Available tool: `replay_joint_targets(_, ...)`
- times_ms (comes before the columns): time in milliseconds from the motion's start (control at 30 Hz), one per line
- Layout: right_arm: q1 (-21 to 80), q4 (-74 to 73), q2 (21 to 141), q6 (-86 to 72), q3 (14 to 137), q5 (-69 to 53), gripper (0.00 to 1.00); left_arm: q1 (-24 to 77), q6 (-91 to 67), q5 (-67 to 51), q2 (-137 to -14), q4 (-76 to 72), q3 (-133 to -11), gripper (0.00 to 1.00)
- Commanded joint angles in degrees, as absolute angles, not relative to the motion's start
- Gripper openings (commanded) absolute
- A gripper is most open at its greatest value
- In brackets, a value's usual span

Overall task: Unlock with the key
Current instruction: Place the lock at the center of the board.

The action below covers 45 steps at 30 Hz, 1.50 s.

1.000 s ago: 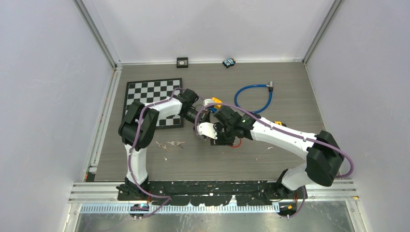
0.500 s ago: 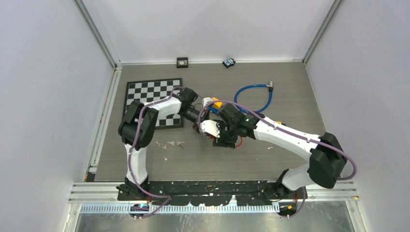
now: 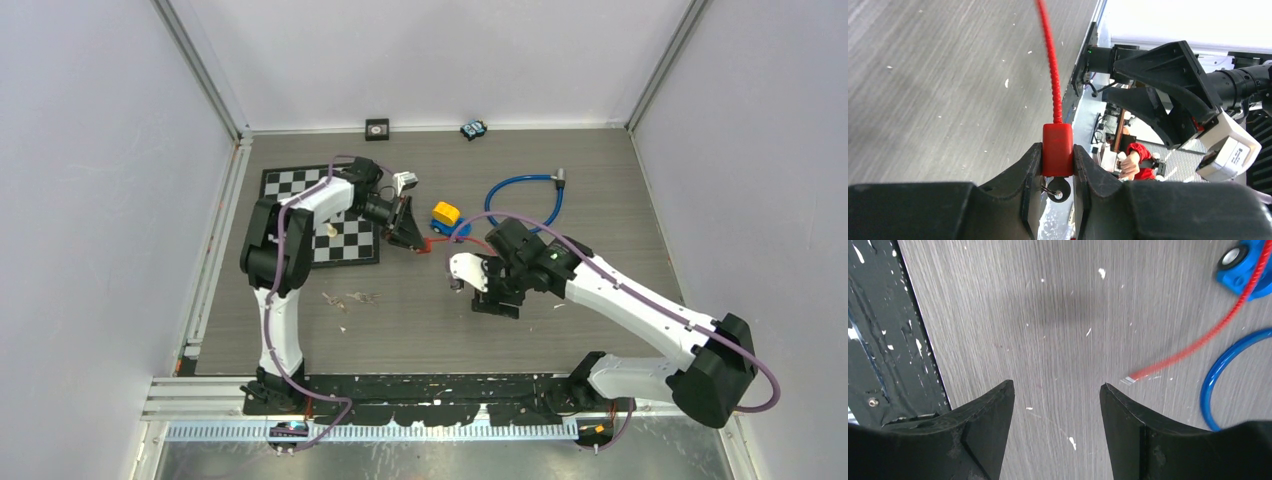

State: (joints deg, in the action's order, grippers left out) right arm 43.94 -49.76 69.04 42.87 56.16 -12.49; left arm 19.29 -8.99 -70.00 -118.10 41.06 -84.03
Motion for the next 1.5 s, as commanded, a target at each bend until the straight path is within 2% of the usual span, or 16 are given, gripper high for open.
replay_joint_targets(0,41.5,-51.2,65.7,43.6,54.7,-12.1,0.68,18.6,-2.4,-69.4,-122.1,48.3,-89.7,0.0)
replay_joint_targets(233,37.0,-50.6,64.1,44.4,53.3,-11.9,0.68,17.9,2.3,-65.6,-126.4,53.6,-94.0,0.0)
replay_joint_targets(467,35.2,-47.5,65.6,43.6,52.8,-10.6,0.68,17.6,4.6,-55.9,-129.4,56.9,-98.1,0.16)
replay_joint_targets(533,34.9,-46.4,65.9,42.9,52.7,-9.9,0.68,17.6,4.8,-53.6,-130.0,57.6,-99.6,0.24)
replay_joint_targets(667,34.3,-44.4,66.4,41.2,52.0,-7.3,0.68,17.6,4.6,-48.8,-132.0,58.7,-104.0,0.31)
replay_joint_targets(967,32.7,-43.4,64.3,39.7,49.1,-3.3,0.68,17.6,3.6,-42.9,-139.4,63.0,-117.8,0.36)
replay_joint_targets(1167,29.6,-40.1,63.0,37.0,47.7,-0.2,0.69,17.6,2.8,-38.4,-141.5,63.8,-122.0,0.41)
replay_joint_targets(1333,23.4,-37.9,64.3,34.2,48.1,3.0,0.82,17.6,2.3,-34.3,-141.2,63.3,-124.4,0.54)
replay_joint_targets(1467,15.7,-37.6,68.0,33.5,50.4,1.9,0.84,17.6,2.0,-31.4,-139.1,62.7,-125.0,0.65)
